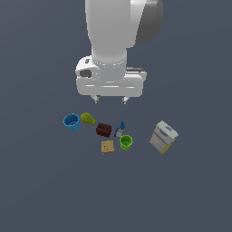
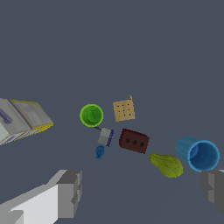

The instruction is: Pick up a designated object from a clutter of objects.

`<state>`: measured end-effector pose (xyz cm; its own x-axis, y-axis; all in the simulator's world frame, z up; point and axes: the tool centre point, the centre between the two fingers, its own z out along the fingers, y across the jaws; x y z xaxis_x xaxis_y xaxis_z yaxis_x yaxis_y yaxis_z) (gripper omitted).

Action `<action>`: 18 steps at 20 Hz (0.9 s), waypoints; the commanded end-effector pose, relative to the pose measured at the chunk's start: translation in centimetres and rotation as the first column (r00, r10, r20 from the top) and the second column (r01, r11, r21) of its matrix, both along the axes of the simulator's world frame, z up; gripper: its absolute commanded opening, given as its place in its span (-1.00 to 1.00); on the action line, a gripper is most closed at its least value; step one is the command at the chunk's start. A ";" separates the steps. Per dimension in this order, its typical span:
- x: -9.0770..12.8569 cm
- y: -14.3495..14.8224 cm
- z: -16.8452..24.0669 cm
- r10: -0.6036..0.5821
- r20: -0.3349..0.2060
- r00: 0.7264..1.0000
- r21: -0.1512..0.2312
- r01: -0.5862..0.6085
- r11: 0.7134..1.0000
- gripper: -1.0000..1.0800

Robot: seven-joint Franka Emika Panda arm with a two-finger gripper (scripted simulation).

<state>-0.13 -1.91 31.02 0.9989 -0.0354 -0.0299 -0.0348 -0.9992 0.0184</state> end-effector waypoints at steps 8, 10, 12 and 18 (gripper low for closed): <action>-0.5 2.1 0.2 0.030 -0.010 0.999 -0.016 -0.031 0.999 0.92; -0.6 2.4 0.2 0.036 -0.012 0.999 -0.018 -0.036 0.999 0.92; -0.5 2.3 0.2 0.033 -0.011 0.999 -0.017 -0.034 0.999 0.92; -0.4 2.4 -0.2 0.007 -0.010 1.000 -0.016 -0.007 1.000 0.92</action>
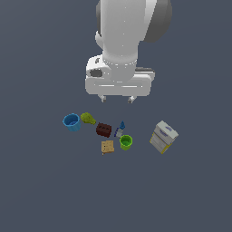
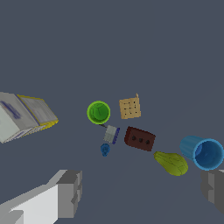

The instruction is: Pick up a designated object from a clutter of objects.

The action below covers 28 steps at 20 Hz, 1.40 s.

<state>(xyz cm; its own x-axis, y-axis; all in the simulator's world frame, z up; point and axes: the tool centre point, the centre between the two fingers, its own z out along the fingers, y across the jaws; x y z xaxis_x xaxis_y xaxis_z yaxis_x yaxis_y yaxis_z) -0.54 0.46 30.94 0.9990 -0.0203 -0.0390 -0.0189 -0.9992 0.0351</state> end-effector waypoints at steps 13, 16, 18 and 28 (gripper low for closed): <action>1.3 0.9 -3.6 -0.215 0.011 0.977 0.007 0.215 0.977 0.92; 1.7 1.3 -4.8 -0.287 0.014 0.958 0.009 0.287 0.958 0.92; 1.9 1.5 -5.6 -0.335 0.016 0.942 0.011 0.335 0.942 0.92; 2.9 2.5 -9.8 -0.559 0.023 0.829 0.018 0.559 0.829 0.92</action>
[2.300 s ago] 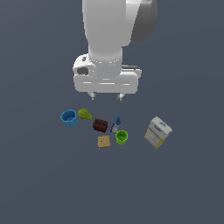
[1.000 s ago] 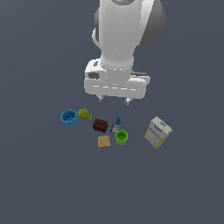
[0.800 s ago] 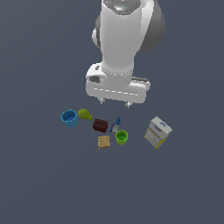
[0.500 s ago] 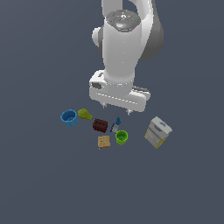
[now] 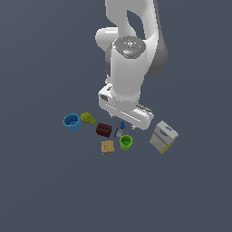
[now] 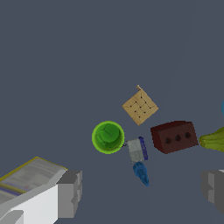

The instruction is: Pick up a designated object from a clutter of objects.

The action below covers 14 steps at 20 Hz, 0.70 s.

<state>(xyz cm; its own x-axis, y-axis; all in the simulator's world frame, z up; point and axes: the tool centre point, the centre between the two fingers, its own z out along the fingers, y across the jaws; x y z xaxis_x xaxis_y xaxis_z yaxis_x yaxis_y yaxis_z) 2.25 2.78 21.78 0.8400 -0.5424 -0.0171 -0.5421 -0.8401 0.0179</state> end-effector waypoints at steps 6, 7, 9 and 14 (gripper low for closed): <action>0.5 0.7 -3.2 -0.190 0.006 0.982 0.002 0.190 0.982 0.92; 0.6 0.8 -3.6 -0.215 0.007 0.977 0.002 0.215 0.977 0.92; 0.7 1.0 -4.4 -0.264 0.009 0.964 0.002 0.264 0.964 0.92; 0.8 1.4 -6.5 -0.384 0.012 0.923 0.003 0.384 0.923 0.92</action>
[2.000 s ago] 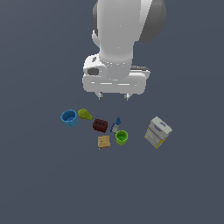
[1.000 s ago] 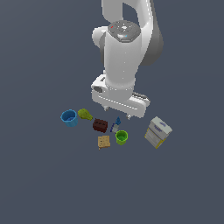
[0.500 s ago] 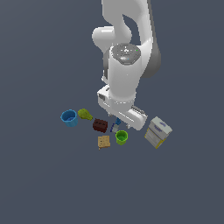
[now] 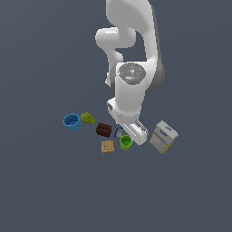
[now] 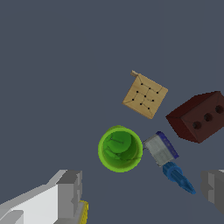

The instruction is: Pick up a designated object from a clutter of objects.

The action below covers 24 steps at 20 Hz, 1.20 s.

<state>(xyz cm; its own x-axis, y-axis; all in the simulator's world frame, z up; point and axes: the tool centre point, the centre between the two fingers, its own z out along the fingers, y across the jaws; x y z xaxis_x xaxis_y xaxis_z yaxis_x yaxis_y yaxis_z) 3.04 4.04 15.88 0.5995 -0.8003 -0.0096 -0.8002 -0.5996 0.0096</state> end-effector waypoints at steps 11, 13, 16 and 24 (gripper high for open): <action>0.1 0.8 -4.8 -0.288 0.009 0.958 -0.001 0.288 0.958 0.92; 0.1 0.9 -5.3 -0.317 0.010 0.948 -0.002 0.317 0.948 0.92; 0.1 1.0 -5.9 -0.352 0.012 0.936 -0.002 0.352 0.936 0.92; 0.0 1.1 -6.6 -0.391 0.013 0.920 -0.002 0.391 0.920 0.92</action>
